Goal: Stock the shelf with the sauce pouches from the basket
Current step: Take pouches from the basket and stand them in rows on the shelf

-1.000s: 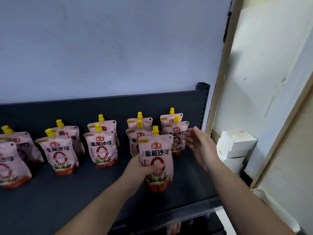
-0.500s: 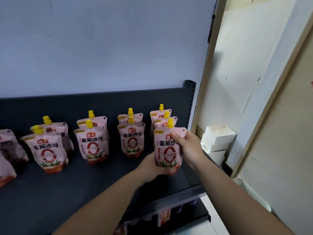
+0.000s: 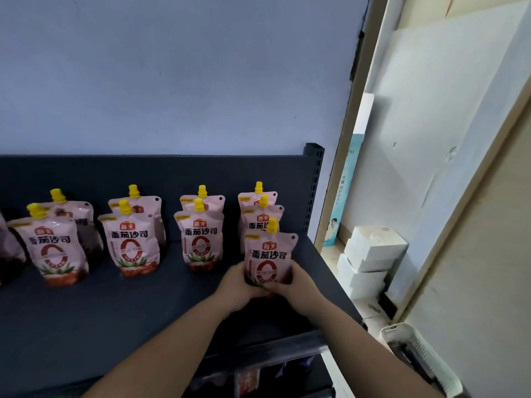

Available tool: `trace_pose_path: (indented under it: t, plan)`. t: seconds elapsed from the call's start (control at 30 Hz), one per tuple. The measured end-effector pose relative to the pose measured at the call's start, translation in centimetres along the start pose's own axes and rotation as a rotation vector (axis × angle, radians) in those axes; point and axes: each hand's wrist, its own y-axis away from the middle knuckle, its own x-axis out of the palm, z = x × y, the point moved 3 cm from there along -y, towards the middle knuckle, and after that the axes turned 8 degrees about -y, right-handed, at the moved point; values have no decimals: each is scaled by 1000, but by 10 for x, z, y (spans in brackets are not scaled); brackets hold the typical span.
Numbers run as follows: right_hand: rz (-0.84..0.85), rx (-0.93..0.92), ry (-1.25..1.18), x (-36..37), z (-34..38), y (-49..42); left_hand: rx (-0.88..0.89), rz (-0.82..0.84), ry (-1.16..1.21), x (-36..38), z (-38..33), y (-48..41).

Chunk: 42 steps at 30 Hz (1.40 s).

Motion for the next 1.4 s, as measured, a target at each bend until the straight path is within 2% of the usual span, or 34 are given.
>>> trace_pose_path:
  t: [0.13,0.27,0.57,0.77,0.9,1.03,1.13,1.23,1.4]
  plan:
    - [-61,-9,-14,0,-6,-14,-29,-114,-6,4,0,-3]
    - [-2,7,-17,-2,-10,-24,-58,-183,9,7,0,-3]
    - [41,36,24,-8,-6,-28,-98,-188,-101,9,-5,-7]
    - [87,70,88,-14,-3,-28,-134,-127,-143,2,-5,-5]
    - [179,110,322,-32,10,-27,-177,-78,-209,-11,-3,1]
    - [251,264,866,-48,38,-20,-224,-18,-299,-32,-5,14]
    - [413,333,1219,-41,60,-6,-256,-27,-390,-56,0,31]
    - [555,214,1280,-3,83,5,-277,-100,-467,-87,9,60]
    - [709,-186,1076,116,112,23,-356,-300,-584,-157,33,134]
